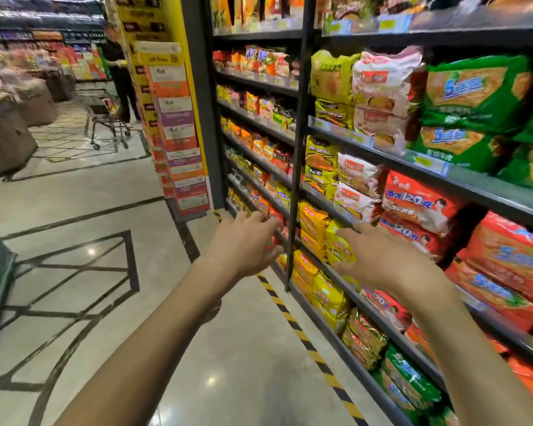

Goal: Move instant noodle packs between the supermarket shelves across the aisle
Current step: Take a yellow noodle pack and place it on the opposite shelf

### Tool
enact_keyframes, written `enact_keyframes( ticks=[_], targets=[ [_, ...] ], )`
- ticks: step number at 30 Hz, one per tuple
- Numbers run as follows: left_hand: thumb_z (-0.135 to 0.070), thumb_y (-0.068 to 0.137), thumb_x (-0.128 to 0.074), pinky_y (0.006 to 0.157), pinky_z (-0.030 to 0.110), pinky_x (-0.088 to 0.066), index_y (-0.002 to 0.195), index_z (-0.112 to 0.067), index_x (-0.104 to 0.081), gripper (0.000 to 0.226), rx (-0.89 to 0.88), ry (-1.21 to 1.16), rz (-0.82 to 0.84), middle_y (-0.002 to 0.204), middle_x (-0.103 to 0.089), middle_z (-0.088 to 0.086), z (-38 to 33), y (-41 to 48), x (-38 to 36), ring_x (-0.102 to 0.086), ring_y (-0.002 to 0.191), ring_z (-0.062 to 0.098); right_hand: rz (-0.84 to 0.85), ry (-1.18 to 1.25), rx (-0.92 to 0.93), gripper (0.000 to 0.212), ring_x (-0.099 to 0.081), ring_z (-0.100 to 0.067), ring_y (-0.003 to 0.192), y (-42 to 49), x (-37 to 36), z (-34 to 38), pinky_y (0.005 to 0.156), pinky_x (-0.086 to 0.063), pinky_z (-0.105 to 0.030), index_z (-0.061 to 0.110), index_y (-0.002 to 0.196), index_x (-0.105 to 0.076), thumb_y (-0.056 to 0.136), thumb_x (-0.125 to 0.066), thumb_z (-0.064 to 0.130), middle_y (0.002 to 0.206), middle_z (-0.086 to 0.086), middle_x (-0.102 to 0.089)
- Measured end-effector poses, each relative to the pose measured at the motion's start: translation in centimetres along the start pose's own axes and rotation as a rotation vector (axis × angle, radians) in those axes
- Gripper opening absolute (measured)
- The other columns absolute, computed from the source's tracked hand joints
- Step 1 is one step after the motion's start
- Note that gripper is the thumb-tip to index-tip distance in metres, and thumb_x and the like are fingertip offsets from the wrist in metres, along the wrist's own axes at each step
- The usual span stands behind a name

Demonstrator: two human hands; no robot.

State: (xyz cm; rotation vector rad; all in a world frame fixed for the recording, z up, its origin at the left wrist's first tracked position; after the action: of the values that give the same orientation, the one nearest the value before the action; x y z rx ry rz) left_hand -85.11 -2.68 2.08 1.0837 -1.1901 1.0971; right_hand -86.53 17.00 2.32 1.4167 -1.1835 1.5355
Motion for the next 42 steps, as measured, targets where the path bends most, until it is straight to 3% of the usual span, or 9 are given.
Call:
enact_keyframes(
  ticks=[6,11,22,30,37,42],
  targets=[
    [-0.052,0.101,-0.045,0.103,0.050,-0.043,0.148,-0.025,-0.041,0.054,-0.031,0.034,0.013,0.143,-0.052,0.006,5.5,8.5,-0.2,-0.047,0.134,0.031,-0.026,0.013,-0.004,0.062,-0.036,-0.031,0.138,9.3,1.1,1.8,0.107,-0.040,-0.048,0.027,0.149,-0.035,0.095,-0.052,0.054,0.150,-0.007,-0.037],
    [-0.051,0.101,-0.047,0.098,0.048,-0.047,0.145,-0.024,-0.044,0.052,-0.069,0.040,-0.003,0.139,-0.055,0.007,9.7,17.3,-0.1,-0.050,0.130,0.030,-0.024,0.042,-0.042,0.068,-0.030,-0.031,0.144,18.3,3.1,1.7,0.110,-0.037,-0.048,0.027,0.154,-0.028,0.095,-0.052,0.054,0.156,-0.006,-0.031],
    [-0.050,0.101,-0.046,0.101,0.051,-0.048,0.148,-0.023,-0.041,0.055,-0.138,0.006,-0.001,0.143,-0.054,0.009,17.2,32.5,-1.5,-0.050,0.131,0.033,-0.026,0.040,-0.116,0.071,-0.032,-0.028,0.143,33.4,6.7,1.5,0.112,-0.037,-0.047,0.033,0.154,-0.027,0.093,-0.054,0.058,0.154,-0.003,-0.037],
    [-0.048,0.101,-0.049,0.096,0.047,-0.050,0.148,-0.026,-0.043,0.052,-0.307,-0.145,-0.033,0.139,-0.057,0.003,18.9,42.9,-2.4,-0.055,0.127,0.027,0.000,0.114,-0.213,0.073,-0.034,-0.027,0.143,40.4,6.9,0.2,0.111,-0.038,-0.045,0.033,0.154,-0.026,0.092,-0.055,0.058,0.158,-0.001,-0.032],
    [-0.045,0.101,-0.050,0.093,0.045,-0.052,0.146,-0.024,-0.044,0.050,-0.435,-0.275,-0.165,0.134,-0.062,0.007,19.9,54.8,0.5,-0.057,0.126,0.029,-0.033,0.107,-0.459,0.071,-0.037,-0.033,0.139,46.6,9.1,-2.6,0.108,-0.040,-0.045,0.027,0.154,-0.028,0.095,-0.054,0.055,0.156,-0.008,-0.032],
    [-0.042,0.100,-0.051,0.094,0.048,-0.051,0.143,-0.022,-0.048,0.047,-0.543,-0.385,-0.203,0.129,-0.062,0.009,19.8,62.0,2.2,-0.054,0.125,0.033,-0.090,0.215,-0.494,0.068,-0.039,-0.022,0.140,50.6,11.7,-3.1,0.111,-0.038,-0.042,0.031,0.154,-0.029,0.095,-0.054,0.055,0.156,0.000,-0.035]
  ],
)
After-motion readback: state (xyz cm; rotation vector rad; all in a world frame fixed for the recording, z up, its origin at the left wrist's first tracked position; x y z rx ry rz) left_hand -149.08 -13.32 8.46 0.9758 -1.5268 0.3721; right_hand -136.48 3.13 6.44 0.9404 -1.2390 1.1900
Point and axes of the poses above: each hand's wrist, its own y-axis towards the middle knuckle, its own x-axis out of the back of the hand, z = x × y, the point moved 5 cm from there along y, towards the middle knuckle
